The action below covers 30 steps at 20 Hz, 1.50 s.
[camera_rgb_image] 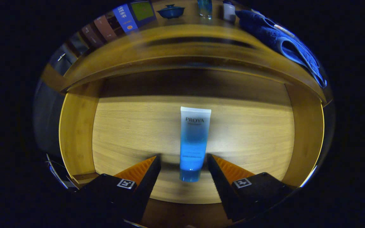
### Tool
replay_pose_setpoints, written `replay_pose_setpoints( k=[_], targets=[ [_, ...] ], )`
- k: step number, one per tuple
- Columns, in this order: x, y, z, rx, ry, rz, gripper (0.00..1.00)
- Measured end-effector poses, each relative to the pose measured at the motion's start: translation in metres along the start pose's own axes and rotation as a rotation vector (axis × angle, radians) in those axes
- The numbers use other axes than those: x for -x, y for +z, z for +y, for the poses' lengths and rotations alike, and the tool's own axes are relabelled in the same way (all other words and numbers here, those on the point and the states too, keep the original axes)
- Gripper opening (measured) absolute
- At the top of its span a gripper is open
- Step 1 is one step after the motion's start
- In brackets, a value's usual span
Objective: Pull open the drawer, take out the items inside it, and place them on the countertop above the cabinet.
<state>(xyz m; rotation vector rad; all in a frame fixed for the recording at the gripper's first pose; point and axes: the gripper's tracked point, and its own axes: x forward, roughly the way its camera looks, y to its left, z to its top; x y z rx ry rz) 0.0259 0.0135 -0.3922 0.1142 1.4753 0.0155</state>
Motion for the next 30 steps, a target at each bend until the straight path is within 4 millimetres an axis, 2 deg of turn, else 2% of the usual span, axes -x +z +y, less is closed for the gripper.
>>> replay_pose_setpoints(
  k=[2, 5, 6, 7, 13, 15, 19, 22, 24, 28, 30],
  targets=[
    [-0.002, 0.005, -0.01, -0.018, -0.035, 0.02, 0.72],
    [-0.004, 0.002, -0.009, -0.019, -0.024, 0.039, 0.45],
    [-0.005, 0.005, -0.01, -0.022, -0.019, 0.035, 0.44],
    [-0.005, 0.003, -0.011, -0.028, -0.011, 0.036, 0.39],
    [0.002, 0.002, -0.003, -0.064, 0.078, -0.001, 0.39],
    [0.008, 0.006, -0.008, -0.058, 0.089, -0.041, 0.39],
    [0.048, 0.017, -0.008, -0.063, 0.134, -0.132, 0.39],
    [0.087, 0.038, -0.007, -0.068, 0.189, -0.219, 0.39],
    [0.098, 0.066, -0.01, -0.068, 0.209, -0.276, 0.38],
    [0.106, 0.137, -0.015, -0.065, 0.152, -0.329, 0.38],
    [0.096, 0.172, -0.016, -0.063, 0.128, -0.337, 0.38]
  ],
)
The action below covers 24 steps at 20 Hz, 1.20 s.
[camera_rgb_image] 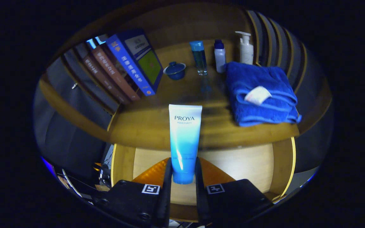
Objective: Pull open the drawer, take out the items inside it, and place them on the countertop above the cabinet.
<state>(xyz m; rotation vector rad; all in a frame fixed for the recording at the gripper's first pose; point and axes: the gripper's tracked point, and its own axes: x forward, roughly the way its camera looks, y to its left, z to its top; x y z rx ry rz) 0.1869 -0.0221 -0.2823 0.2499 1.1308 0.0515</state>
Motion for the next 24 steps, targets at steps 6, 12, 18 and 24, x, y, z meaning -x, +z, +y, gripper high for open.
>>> replay_pose_setpoints(
  k=[6, 12, 18, 24],
  targets=[
    [-0.065, 0.042, -0.016, 0.021, -0.111, 0.046, 0.38],
    [-0.075, 0.043, -0.01, 0.059, -0.107, 0.06, 0.42],
    [-0.075, 0.04, -0.004, 0.032, -0.04, 0.038, 0.9],
    [-0.019, 0.048, 0.004, 0.037, 0.003, -0.143, 1.0]
  ],
)
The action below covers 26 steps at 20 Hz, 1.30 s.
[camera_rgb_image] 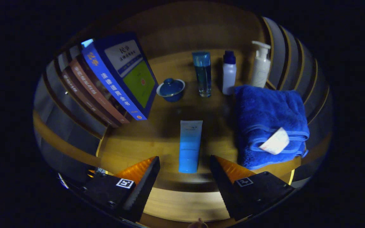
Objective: Pull open the drawer, take out the items inside it, and place them on the countertop above the cabinet.
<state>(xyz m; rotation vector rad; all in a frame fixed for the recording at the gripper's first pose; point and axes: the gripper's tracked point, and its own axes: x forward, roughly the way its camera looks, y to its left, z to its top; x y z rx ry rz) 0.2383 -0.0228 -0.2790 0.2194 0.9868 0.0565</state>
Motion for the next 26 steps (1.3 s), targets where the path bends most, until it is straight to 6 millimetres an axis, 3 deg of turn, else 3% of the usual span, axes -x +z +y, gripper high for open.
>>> replay_pose_setpoints(
  k=[3, 7, 9, 11, 15, 18, 22, 26],
  targets=[
    [0.06, -0.004, 0.023, -0.014, 0.091, -0.164, 1.0],
    [0.14, -0.015, 0.032, 0.066, 0.131, -0.458, 1.0],
    [0.176, -0.034, 0.028, 0.069, 0.114, -0.579, 1.0],
    [0.198, -0.067, 0.024, 0.063, 0.107, -0.637, 0.99],
    [0.212, -0.135, 0.014, 0.194, 0.033, -0.742, 0.99],
    [0.228, -0.176, 0.022, 0.234, 0.037, -0.828, 0.99],
    [0.209, -0.224, 0.027, 0.237, 0.061, -0.823, 1.0],
    [0.184, -0.248, 0.012, 0.156, 0.027, -0.758, 0.99]
  ],
)
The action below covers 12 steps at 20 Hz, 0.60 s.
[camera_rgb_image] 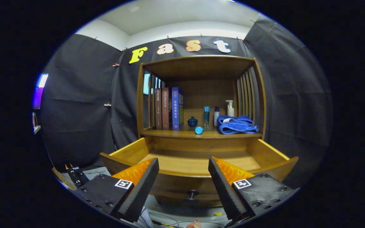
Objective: Pull open the drawer, take out the items inside it, and place them on the countertop above the cabinet.
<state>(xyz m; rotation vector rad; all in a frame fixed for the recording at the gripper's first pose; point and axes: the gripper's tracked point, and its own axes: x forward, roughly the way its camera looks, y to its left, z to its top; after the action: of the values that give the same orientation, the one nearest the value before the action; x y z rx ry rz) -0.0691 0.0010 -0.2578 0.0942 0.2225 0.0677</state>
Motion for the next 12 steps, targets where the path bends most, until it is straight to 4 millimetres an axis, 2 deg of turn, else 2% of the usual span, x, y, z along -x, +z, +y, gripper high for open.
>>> replay_pose_setpoints(
  k=[4, 7, 12],
  targets=[
    [-0.005, -0.033, -0.011, -0.023, -0.049, 0.073, 0.98],
    [-0.01, -0.048, -0.015, -0.008, -0.08, 0.121, 0.98],
    [-0.01, -0.046, -0.02, 0.049, -0.138, 0.105, 0.97]
  ],
)
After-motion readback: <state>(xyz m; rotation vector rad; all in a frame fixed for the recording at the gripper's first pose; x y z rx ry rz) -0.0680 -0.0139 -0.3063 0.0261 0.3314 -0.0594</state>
